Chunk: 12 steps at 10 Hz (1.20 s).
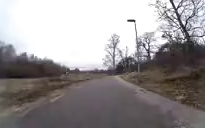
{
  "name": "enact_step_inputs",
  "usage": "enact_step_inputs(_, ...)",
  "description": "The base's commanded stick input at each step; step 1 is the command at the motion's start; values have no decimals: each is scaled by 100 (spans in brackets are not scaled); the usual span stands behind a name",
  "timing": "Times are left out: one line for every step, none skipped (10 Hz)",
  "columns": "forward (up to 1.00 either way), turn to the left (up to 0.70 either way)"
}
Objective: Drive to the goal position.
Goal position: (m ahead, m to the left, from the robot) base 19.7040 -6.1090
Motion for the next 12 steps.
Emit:
enact_step_inputs(100,0)
enact_step_inputs(100,0)
enact_step_inputs(100,0)
enact_step_inputs(100,0)
enact_step_inputs(100,0)
enact_step_inputs(100,0)
enact_step_inputs(100,0)
enact_step_inputs(100,0)
enact_step_inputs(100,0)
enact_step_inputs(100,0)
enact_step_inputs(100,0)
enact_step_inputs(100,0)
